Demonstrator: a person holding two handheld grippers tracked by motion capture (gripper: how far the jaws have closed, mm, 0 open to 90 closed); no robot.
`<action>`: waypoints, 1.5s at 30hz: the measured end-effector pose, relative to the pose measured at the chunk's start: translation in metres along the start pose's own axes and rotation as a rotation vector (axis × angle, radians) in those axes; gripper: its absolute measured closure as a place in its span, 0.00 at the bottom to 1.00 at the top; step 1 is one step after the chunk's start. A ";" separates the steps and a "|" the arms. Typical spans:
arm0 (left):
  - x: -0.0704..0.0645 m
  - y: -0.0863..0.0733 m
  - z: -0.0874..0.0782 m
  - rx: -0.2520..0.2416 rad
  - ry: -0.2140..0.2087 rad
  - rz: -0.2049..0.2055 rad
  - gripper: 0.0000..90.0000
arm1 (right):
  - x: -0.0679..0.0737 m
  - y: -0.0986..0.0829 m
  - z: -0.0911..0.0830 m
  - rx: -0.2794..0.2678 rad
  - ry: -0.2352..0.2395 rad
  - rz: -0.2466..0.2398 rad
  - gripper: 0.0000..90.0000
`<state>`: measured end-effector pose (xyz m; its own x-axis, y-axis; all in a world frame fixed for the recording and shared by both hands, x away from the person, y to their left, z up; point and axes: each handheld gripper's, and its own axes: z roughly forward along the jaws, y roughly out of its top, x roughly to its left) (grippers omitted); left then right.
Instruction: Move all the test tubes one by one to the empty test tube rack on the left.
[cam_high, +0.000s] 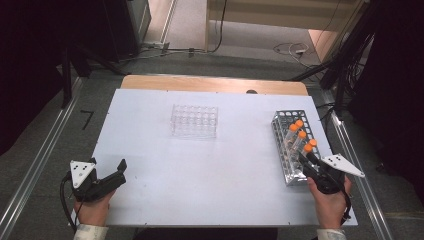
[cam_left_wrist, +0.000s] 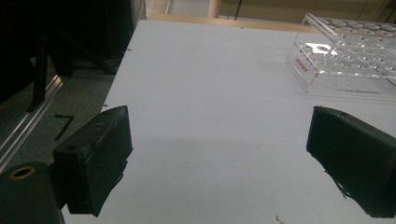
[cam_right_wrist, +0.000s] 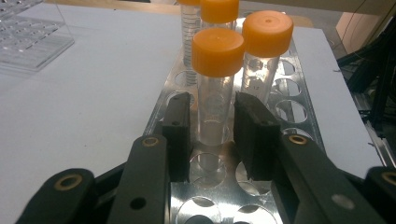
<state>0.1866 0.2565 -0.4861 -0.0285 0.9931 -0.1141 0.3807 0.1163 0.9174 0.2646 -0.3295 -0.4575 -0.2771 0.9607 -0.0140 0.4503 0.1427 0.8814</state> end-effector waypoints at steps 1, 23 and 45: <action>0.000 0.000 0.000 0.000 0.000 -0.001 0.08 | 0.000 0.000 0.001 0.001 0.001 0.004 0.73; -0.001 0.000 0.000 -0.001 -0.003 0.001 0.08 | 0.001 0.007 -0.005 -0.039 -0.001 -0.002 0.80; -0.002 0.000 0.000 -0.001 -0.007 0.006 0.08 | 0.009 0.033 -0.043 -0.164 0.005 -0.004 0.80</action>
<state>0.1871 0.2547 -0.4856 -0.0198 0.9936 -0.1109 0.3795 0.1101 0.9186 0.2405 -0.3263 -0.4087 -0.2832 0.9589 -0.0158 0.3045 0.1056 0.9466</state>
